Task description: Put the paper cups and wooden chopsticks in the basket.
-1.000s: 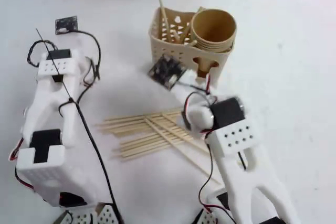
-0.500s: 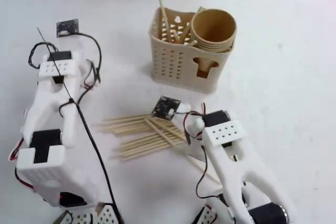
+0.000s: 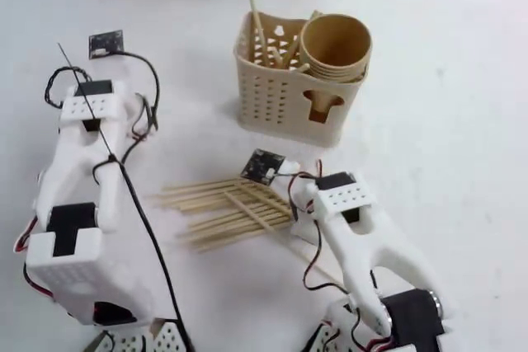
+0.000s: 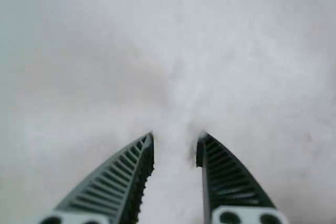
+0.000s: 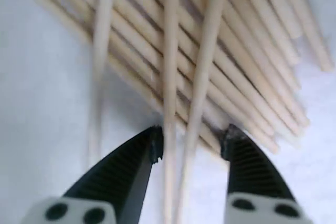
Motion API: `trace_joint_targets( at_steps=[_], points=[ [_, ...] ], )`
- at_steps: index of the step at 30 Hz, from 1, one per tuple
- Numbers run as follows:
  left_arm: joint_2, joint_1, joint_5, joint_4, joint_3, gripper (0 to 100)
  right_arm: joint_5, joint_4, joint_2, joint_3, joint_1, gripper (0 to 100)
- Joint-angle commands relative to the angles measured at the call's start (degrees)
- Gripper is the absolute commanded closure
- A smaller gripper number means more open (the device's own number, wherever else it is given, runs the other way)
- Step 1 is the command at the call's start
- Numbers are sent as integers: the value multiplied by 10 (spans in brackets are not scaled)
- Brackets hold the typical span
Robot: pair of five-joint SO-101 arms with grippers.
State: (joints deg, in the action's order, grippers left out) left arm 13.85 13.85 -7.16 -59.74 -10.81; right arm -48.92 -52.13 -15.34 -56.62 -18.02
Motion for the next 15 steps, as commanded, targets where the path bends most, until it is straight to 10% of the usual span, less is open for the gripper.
trace_joint_targets(
  at_steps=[1, 15],
  points=[
    [-4, -5, -1, 11, 5, 850, 5, 7, 3, 2, 12, 917],
    [-5, -5, -1, 29, 0, 850, 86, -35, -7, 125, 22, 982]
  ],
)
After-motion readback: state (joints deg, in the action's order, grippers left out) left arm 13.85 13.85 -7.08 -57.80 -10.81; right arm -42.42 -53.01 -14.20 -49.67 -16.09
